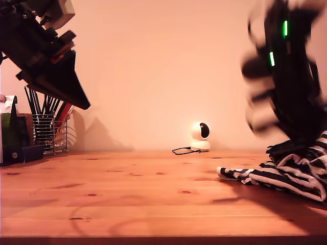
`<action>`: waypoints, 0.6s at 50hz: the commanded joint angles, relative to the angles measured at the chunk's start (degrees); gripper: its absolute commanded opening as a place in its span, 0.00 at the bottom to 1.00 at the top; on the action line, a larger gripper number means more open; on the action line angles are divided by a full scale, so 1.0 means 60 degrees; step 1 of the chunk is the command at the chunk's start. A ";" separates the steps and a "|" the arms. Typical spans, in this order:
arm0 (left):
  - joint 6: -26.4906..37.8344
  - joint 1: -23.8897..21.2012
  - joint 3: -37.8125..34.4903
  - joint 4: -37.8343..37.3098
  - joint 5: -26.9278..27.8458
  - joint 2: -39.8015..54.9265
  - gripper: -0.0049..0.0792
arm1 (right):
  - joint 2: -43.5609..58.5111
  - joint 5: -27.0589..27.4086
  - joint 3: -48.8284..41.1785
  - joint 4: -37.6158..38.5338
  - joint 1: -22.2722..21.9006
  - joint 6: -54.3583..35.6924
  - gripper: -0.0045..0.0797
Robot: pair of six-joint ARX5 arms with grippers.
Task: Fold the t-shirt in front of you. After folding it, place it to the right side.
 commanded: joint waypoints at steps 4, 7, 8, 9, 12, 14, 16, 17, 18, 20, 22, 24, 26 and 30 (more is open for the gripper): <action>-0.0153 0.0022 -0.0102 0.0357 0.0182 -0.0047 0.04 | -0.1104 -0.0499 -0.0066 0.0441 0.0295 -0.0131 0.04; -0.0310 0.0022 -0.0102 0.0663 0.0259 -0.0047 0.04 | -0.1450 -0.0856 -0.0066 0.0878 0.0419 -0.0211 0.04; -0.0310 0.0022 -0.0102 0.0750 0.0277 -0.0047 0.04 | -0.1545 -0.0954 -0.0069 0.1020 0.0452 -0.0219 0.04; -0.0441 0.0022 -0.0102 0.0841 0.0299 -0.0051 0.04 | -0.1625 -0.1111 -0.0069 0.1166 0.0506 -0.0233 0.04; -0.0506 0.0022 -0.0102 0.1093 0.0310 -0.0058 0.04 | -0.1898 -0.1439 -0.0076 0.1647 0.0685 -0.0313 0.04; -0.0743 0.0022 -0.0102 0.1242 0.0310 -0.0058 0.04 | -0.2073 -0.1566 -0.0095 0.2004 0.0856 -0.0401 0.04; -0.0860 0.0022 -0.0102 0.1392 0.0313 -0.0058 0.04 | -0.2211 -0.1679 -0.0106 0.2248 0.1013 -0.0495 0.04; -0.0907 0.0022 -0.0106 0.1461 0.0310 -0.0058 0.04 | -0.2251 -0.1727 -0.0106 0.2397 0.1078 -0.0514 0.04; -0.0933 0.0022 -0.0106 0.1534 0.0317 -0.0058 0.04 | -0.2342 -0.1778 -0.0109 0.2492 0.1158 -0.0535 0.04; -0.1005 0.0018 -0.0106 0.1716 0.0317 -0.0058 0.04 | -0.2463 -0.1872 -0.0120 0.2728 0.1304 -0.0590 0.04; -0.1078 0.0018 -0.0106 0.1902 0.0368 -0.0066 0.04 | -0.2550 -0.2029 -0.0124 0.2863 0.1497 -0.0692 0.04; -0.1242 0.0018 -0.0106 0.2073 0.0474 -0.0087 0.04 | -0.2630 -0.2175 -0.0124 0.3045 0.1614 -0.0732 0.04; -0.1282 0.0018 -0.0109 0.2244 0.0594 -0.0120 0.04 | -0.2677 -0.2306 -0.0127 0.3242 0.1767 -0.0783 0.04; -0.1450 0.0018 -0.0128 0.2521 0.0761 -0.0237 0.04 | -0.2805 -0.2430 -0.0244 0.3657 0.2044 -0.0787 0.04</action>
